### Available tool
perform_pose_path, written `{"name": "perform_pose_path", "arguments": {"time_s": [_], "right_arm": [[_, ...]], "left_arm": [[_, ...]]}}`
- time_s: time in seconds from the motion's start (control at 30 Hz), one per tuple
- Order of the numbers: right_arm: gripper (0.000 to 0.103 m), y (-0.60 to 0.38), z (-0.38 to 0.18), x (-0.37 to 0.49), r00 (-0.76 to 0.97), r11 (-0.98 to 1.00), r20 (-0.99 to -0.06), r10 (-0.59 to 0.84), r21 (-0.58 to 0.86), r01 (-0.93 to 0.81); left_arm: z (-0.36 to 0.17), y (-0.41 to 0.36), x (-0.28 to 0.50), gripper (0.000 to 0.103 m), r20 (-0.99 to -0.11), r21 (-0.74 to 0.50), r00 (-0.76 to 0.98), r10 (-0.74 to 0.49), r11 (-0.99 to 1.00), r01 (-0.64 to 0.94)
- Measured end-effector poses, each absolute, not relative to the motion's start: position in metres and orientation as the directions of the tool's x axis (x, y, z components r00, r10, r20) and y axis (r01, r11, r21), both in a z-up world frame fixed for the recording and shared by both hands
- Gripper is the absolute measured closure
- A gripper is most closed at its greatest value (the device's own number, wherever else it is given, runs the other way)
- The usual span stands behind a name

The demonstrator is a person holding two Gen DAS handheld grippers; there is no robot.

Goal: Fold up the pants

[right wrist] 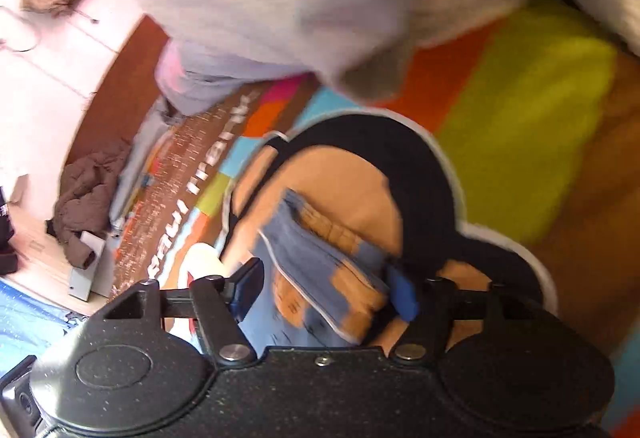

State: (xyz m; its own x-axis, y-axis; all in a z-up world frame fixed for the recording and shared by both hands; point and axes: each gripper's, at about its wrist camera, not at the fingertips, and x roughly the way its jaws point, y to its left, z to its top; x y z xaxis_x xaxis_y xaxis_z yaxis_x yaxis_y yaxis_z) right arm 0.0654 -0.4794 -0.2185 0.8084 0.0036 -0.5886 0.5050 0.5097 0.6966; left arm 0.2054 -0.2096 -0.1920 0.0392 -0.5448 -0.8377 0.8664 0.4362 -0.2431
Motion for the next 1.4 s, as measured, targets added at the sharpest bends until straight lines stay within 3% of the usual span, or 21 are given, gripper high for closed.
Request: {"name": "perform_pose_path", "arguments": {"time_s": [0.07,0.1,0.13,0.3,0.47,0.57,0.9,1.13,1.4], "right_arm": [[0.046,-0.478,-0.216,0.069,0.809,0.519,-0.587,0.017,0.697,0.495],[0.060,-0.476,-0.215,0.069,0.804,0.529,-0.594,0.024,0.690,0.494],[0.067,-0.475,-0.213,0.067,0.803,0.543,-0.596,0.023,0.682,0.490],[0.085,-0.470,-0.202,0.062,0.813,0.597,-0.583,0.005,0.654,0.465],[0.088,-0.463,-0.191,0.069,0.832,0.648,-0.554,0.034,0.646,0.404],[0.089,-0.456,-0.177,0.075,0.849,0.696,-0.525,0.058,0.631,0.343],[0.089,-0.415,-0.144,0.099,0.861,0.777,-0.466,0.206,0.613,0.146],[0.089,-0.373,-0.124,0.109,0.826,0.801,-0.449,0.341,0.598,-0.006],[0.089,-0.321,-0.118,0.117,0.753,0.799,-0.461,0.470,0.585,-0.141]], "left_arm": [[-0.191,-0.208,0.204,0.047,-0.839,-0.233,0.046,-0.542,0.434,0.870],[-0.191,-0.208,0.203,0.047,-0.839,-0.227,0.051,-0.542,0.434,0.872],[-0.190,-0.207,0.203,0.047,-0.838,-0.223,0.056,-0.543,0.434,0.873],[-0.191,-0.198,0.204,0.051,-0.826,-0.246,0.072,-0.559,0.473,0.846],[-0.194,-0.192,0.208,0.074,-0.816,-0.256,0.124,-0.565,0.544,0.799],[-0.194,-0.183,0.210,0.079,-0.795,-0.296,0.131,-0.592,0.567,0.769],[-0.193,-0.129,0.234,0.079,-0.678,-0.548,0.143,-0.721,0.625,0.555],[-0.218,-0.081,0.263,0.077,-0.523,-0.795,0.164,-0.836,0.548,0.261],[-0.233,-0.043,0.268,0.073,-0.428,-0.879,0.223,-0.876,0.461,0.121]]}}
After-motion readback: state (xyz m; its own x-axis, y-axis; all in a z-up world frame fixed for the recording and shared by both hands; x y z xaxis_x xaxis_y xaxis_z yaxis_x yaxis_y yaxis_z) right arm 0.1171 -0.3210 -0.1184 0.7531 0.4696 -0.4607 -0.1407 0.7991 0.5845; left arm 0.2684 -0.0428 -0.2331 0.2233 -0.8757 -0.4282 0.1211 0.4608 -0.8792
